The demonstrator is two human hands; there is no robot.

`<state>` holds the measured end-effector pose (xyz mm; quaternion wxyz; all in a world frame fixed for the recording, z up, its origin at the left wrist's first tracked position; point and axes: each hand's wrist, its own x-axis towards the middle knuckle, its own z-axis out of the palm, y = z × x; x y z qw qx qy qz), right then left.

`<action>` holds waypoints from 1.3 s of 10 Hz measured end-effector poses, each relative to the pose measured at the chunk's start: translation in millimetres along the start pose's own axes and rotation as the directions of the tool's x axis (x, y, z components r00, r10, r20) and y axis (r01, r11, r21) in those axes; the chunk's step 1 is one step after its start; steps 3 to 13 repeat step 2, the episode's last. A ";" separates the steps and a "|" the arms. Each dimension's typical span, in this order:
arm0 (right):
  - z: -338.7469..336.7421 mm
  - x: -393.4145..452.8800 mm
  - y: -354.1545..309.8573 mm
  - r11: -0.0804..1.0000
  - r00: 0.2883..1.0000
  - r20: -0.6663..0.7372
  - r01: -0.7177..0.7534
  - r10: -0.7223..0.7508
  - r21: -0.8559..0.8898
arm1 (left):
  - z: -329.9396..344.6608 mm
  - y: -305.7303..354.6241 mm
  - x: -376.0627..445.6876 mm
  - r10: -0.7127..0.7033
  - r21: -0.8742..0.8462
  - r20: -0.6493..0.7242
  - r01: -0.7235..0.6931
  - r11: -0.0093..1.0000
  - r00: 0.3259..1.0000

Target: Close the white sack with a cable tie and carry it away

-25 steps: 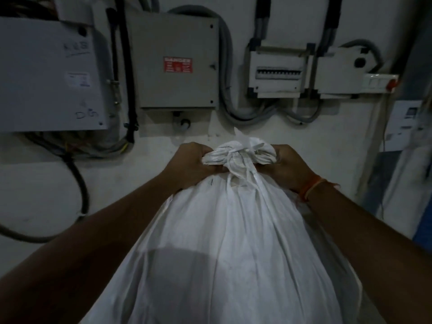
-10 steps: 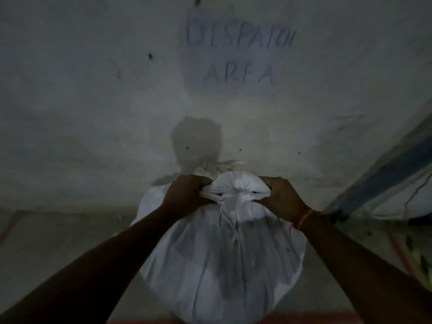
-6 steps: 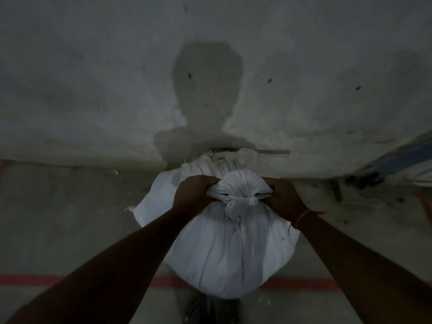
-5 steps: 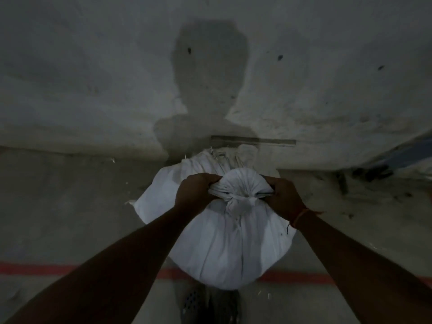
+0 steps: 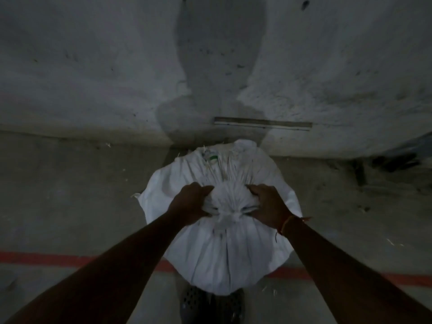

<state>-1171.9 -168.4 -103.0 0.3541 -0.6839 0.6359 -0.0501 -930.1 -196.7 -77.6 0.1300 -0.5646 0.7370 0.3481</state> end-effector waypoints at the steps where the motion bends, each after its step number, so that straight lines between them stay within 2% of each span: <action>1: -6.3 1.1 3.5 0.996 0.996 0.089 -0.014 0.022 -0.089 | -21.0 8.5 -10.9 -0.016 0.109 0.115 0.004 0.994 0.993; 2: -35.6 -14.6 -14.8 0.998 0.994 0.098 -0.042 0.047 -0.057 | -49.8 27.0 -31.3 -0.038 0.115 0.092 0.027 0.993 0.995; 13: -35.6 -14.6 -14.8 0.998 0.994 0.098 -0.042 0.047 -0.057 | -49.8 27.0 -31.3 -0.038 0.115 0.092 0.027 0.993 0.995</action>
